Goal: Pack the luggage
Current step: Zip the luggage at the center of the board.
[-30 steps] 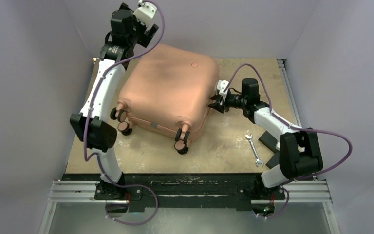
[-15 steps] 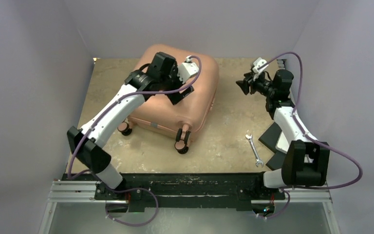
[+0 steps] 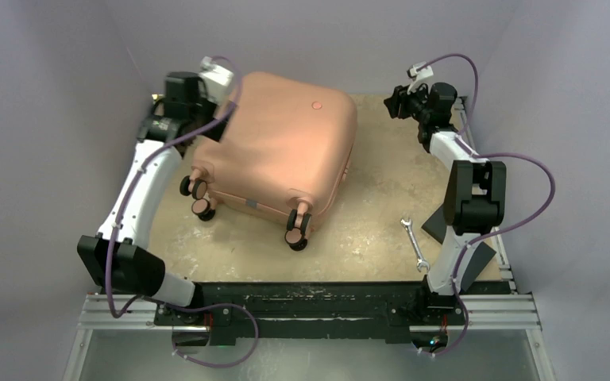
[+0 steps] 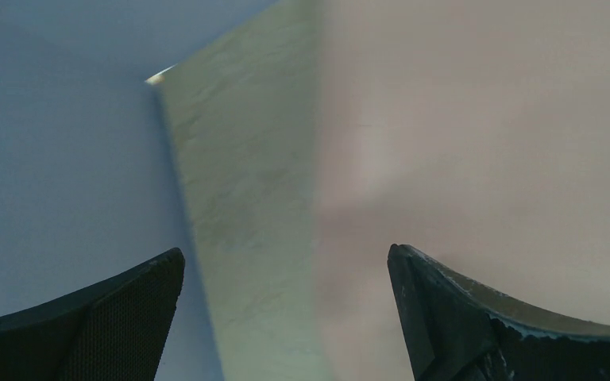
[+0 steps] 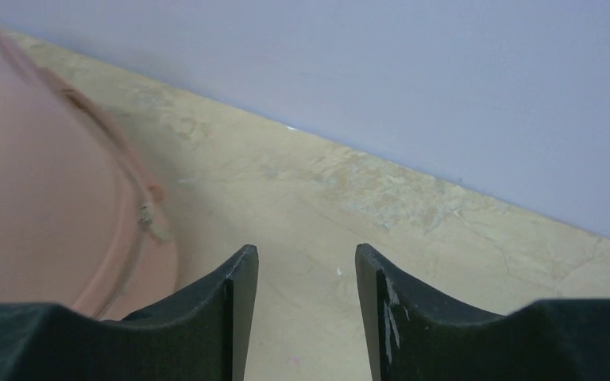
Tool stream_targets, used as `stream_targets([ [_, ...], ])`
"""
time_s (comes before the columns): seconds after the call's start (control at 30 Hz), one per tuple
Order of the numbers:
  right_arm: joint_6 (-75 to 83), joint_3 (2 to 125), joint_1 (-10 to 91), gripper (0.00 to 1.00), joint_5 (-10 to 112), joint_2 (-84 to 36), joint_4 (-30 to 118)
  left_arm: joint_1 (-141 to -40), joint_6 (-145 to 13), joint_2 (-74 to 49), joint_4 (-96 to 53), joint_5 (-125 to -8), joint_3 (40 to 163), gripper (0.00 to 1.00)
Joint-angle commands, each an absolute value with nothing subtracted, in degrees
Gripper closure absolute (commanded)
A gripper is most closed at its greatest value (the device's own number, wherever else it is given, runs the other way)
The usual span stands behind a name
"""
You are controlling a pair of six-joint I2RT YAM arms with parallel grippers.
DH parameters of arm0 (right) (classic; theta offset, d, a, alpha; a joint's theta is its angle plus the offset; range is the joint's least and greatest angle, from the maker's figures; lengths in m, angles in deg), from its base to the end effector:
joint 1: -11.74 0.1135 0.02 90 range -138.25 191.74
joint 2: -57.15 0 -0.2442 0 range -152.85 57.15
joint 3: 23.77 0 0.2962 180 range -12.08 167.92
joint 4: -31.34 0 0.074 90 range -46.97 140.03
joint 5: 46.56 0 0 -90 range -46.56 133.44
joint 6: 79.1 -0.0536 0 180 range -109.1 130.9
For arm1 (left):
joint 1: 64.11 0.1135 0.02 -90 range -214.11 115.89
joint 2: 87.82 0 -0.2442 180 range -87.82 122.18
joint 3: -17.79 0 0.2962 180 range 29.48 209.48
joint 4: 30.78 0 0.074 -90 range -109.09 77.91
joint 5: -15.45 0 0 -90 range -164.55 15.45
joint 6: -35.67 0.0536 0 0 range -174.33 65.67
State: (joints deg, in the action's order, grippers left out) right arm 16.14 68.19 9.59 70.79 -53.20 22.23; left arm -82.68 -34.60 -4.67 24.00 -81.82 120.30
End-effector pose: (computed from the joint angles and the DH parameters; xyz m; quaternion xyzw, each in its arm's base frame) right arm 0.5066 0.0056 0.2294 -0.1730 0.7360 0.1392 0.6395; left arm 0.3566 -0.1127 0.3804 0.2635 0.8474 0.0610 0.4570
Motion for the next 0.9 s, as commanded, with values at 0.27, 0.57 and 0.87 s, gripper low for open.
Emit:
stream_targets([
  [0.27, 12.1, 85.9, 11.3, 0.43, 63.9, -63.5, 24.9, -64.1, -43.6, 27.5, 8.8, -97.0, 148.1, 0.01],
  [0.57, 15.9, 82.2, 11.3, 0.42, 66.0, -61.0, 25.7, -64.8, -45.5, 52.7, 8.8, -104.2, 168.9, 0.01],
  [0.87, 19.2, 80.8, 11.3, 0.39, 67.7, -58.9, 28.1, -74.1, -39.2, 53.9, -0.6, -99.7, 159.8, 0.01],
])
